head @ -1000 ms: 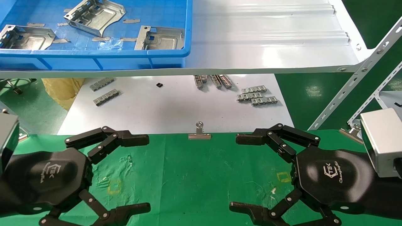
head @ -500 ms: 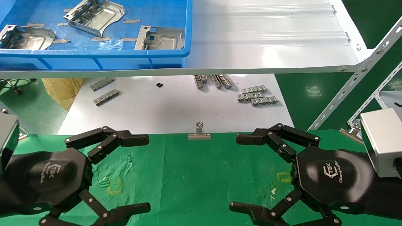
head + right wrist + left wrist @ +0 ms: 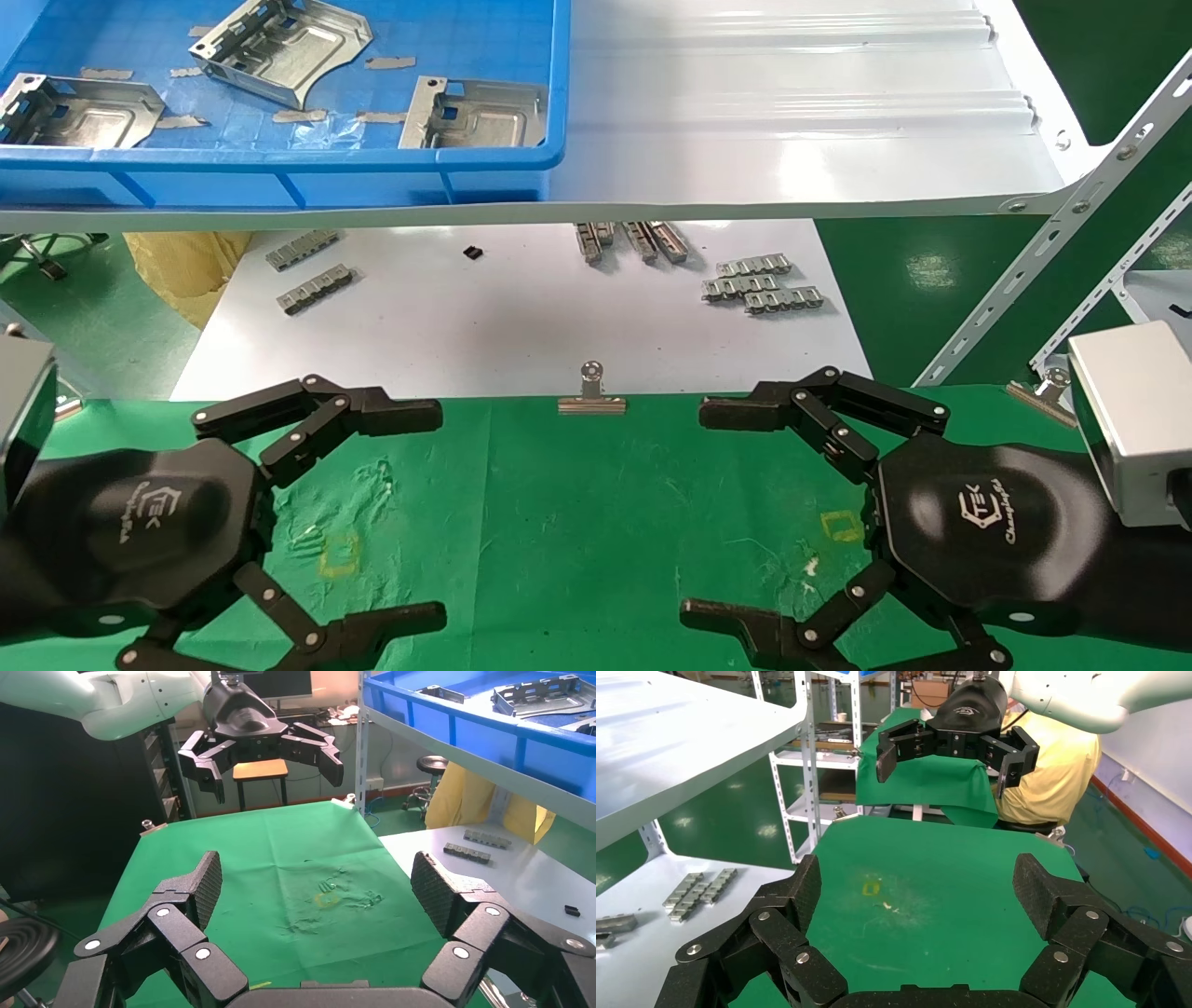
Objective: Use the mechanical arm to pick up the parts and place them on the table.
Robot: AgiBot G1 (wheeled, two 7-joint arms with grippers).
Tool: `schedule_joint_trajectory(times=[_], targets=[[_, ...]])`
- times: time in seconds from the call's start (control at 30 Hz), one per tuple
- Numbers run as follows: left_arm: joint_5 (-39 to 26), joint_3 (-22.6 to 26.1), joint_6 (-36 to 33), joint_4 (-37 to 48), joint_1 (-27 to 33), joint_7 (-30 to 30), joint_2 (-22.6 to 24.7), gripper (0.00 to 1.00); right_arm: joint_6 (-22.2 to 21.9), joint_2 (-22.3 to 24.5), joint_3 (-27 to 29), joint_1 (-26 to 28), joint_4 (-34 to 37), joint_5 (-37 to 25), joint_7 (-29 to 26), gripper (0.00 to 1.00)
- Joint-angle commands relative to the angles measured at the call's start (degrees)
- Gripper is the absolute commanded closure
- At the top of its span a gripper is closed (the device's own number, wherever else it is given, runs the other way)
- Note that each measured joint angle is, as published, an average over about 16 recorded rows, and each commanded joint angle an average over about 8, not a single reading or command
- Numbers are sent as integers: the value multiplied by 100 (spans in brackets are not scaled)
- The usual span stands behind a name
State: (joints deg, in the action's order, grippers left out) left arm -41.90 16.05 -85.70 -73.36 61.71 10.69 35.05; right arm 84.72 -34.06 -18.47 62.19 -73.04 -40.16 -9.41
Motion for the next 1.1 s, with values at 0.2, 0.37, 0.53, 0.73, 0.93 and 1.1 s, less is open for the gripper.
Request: schedule_joint_trajectory(times=[0.2,0.37,0.53,0.73,0.93,1.1], targets=[[0,0,0,0,0,0,0,0,0,0,0,0,0,0,0,0],[0,0,0,0,0,0,0,0,0,0,0,0,0,0,0,23],[0,0,0,0,0,0,0,0,0,0,0,0,0,0,0,85],[0,0,0,0,0,0,0,0,0,0,0,0,0,0,0,100],[0,0,0,0,0,0,0,0,0,0,0,0,0,0,0,100],[0,0,0,0,0,0,0,0,0,0,0,0,0,0,0,100]])
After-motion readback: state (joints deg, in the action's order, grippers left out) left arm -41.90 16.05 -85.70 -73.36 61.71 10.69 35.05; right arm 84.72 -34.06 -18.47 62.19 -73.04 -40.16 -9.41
